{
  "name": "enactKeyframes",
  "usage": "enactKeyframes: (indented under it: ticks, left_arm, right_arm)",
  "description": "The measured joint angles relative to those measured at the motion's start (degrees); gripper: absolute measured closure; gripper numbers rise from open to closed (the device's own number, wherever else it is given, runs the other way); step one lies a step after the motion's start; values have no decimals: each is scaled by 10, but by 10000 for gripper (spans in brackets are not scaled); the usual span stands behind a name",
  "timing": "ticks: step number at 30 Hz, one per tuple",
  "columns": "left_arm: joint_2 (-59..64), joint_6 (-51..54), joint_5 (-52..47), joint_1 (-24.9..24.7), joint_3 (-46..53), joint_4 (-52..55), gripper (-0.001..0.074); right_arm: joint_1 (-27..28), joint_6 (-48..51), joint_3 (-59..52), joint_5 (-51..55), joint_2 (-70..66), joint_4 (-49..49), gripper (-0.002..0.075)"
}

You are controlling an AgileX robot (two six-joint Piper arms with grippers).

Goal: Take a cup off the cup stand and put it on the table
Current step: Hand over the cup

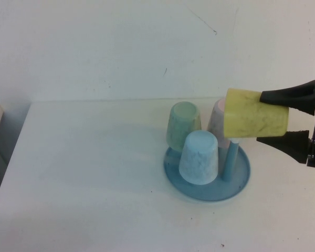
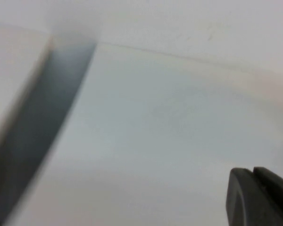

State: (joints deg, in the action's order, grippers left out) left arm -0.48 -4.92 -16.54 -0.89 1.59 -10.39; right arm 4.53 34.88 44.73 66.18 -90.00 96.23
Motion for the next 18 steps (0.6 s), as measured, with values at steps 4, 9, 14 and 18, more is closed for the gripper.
enactKeyframes:
  ticks: [4,9,14,18]
  left_arm:
    - [0,-129,37,0,0,-291,739]
    - [0,-132,82,0,0,-387,738]
    - [0,-103,76,0,0,-398,738]
    - [19,5,-40,-4,-20,-398,738]
  right_arm:
    - [0,33,0,1,0,0,143]
    - [0,46,0,1,0,1,143]
    - [0,74,0,1,0,1,143]
    - [0,85,0,1,-1,2,143]
